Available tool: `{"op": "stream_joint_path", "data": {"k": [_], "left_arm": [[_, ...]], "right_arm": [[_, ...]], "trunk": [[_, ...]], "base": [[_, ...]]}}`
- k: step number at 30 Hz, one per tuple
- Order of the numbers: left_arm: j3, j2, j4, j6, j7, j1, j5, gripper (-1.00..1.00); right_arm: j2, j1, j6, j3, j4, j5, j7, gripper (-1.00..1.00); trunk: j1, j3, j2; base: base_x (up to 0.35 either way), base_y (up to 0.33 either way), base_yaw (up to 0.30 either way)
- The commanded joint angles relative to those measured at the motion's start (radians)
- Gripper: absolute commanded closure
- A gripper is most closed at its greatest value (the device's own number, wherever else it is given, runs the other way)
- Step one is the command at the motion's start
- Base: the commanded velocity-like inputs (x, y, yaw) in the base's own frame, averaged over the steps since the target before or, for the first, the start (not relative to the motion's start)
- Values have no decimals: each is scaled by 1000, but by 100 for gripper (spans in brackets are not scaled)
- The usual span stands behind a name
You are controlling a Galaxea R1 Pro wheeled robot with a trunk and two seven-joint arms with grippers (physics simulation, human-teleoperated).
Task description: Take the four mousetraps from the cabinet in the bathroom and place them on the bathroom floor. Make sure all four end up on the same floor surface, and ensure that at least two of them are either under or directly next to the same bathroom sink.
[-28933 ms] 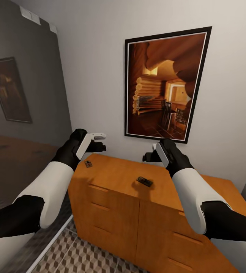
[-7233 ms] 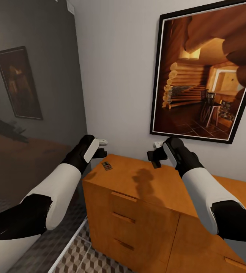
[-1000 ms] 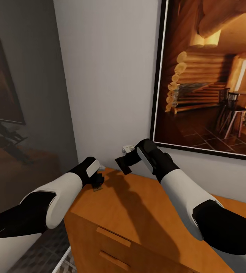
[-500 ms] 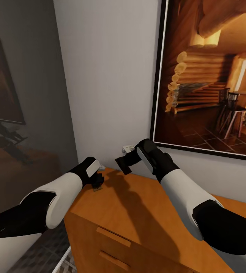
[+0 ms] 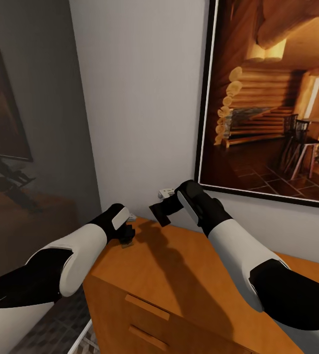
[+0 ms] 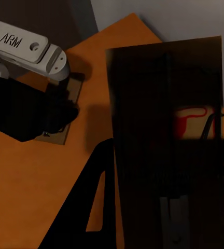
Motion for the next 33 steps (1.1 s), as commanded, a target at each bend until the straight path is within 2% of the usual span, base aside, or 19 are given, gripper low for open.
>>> {"op": "stream_joint_path", "data": {"k": [1,11,15,17,18,20,21,25,33], "left_arm": [[-10,0,34,8,8,0,-4,100],[-11,0,30,9,8,0,-7,100],[-13,0,2,17,8,0,-9,100],[-15,0,-31,34,9,0,-9,100],[-17,0,-86,72,9,0,-10,100],[-18,0,-133,111,9,0,-11,100],[-18,0,-184,155,9,0,-11,100],[-18,2,-317,224,9,0,-10,100],[-18,3,-376,244,9,0,-9,100]], "right_arm": [[0,-1,5,1,0,-9,-3,100],[0,-1,5,0,0,-9,-3,100],[0,-1,5,-1,0,-11,-3,100],[0,-1,5,-1,0,-10,-3,100],[0,-1,5,-1,0,-9,-3,100],[0,-1,5,-1,0,-7,-3,100],[0,-1,5,-1,0,-7,-4,100],[0,-1,5,-2,0,-6,-5,100],[0,-1,5,-2,0,-2,-13,100]], "trunk": [[0,-1,0],[0,-1,0],[0,-1,0],[0,-1,0],[0,-1,0],[0,-1,0],[0,-1,0],[0,-1,0],[0,-1,0]], "base": [[0,0,0],[0,0,0],[0,0,0],[0,0,0],[0,0,0],[0,0,0],[0,0,0],[0,0,0],[0,0,0]]}}
